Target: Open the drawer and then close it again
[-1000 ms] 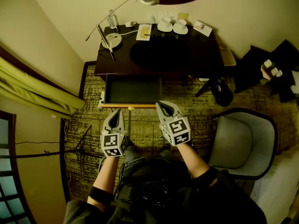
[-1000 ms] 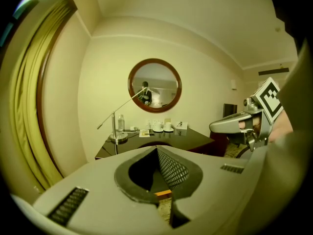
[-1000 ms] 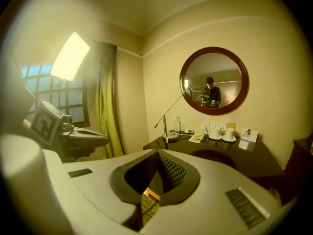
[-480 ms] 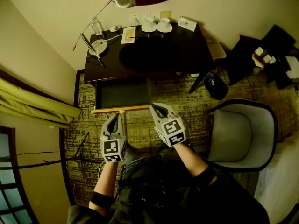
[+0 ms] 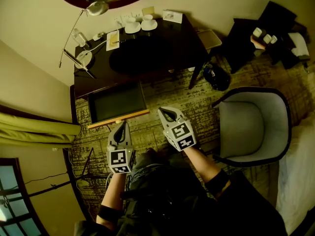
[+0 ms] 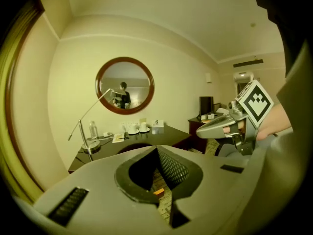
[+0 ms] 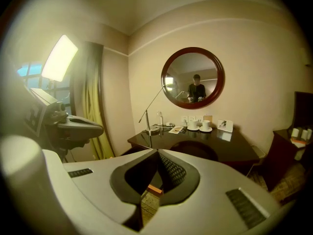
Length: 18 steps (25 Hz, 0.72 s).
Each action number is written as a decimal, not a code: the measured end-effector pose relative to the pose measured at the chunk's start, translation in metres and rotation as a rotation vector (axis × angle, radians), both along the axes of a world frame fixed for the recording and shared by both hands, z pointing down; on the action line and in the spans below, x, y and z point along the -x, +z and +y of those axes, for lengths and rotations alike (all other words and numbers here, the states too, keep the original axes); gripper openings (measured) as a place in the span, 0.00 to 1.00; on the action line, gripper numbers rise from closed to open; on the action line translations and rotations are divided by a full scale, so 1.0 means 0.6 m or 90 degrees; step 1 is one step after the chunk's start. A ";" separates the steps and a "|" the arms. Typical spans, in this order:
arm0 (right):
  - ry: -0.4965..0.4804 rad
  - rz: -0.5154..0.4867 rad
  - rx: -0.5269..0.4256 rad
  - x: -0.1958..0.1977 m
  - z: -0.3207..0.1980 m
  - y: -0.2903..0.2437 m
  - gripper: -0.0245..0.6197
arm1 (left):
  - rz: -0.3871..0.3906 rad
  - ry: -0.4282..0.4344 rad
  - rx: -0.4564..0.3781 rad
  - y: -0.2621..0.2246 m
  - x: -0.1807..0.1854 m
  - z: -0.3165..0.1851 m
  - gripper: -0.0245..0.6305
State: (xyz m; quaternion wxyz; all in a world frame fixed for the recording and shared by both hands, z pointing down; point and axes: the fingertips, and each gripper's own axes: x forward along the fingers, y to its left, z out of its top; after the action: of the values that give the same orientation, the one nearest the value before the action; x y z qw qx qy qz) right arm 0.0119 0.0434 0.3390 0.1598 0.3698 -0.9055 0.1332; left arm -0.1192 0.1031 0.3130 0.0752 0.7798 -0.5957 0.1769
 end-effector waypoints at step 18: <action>0.333 -0.330 0.217 -0.126 -0.078 0.096 0.09 | -0.008 0.203 -0.012 0.027 -0.113 -0.086 0.05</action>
State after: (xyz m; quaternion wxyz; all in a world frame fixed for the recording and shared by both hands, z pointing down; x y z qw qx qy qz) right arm 0.0873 -0.0036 0.3963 -0.0542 0.5102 -0.7562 0.4061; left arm -0.0513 0.0513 0.3292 0.0351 0.8642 -0.4662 0.1861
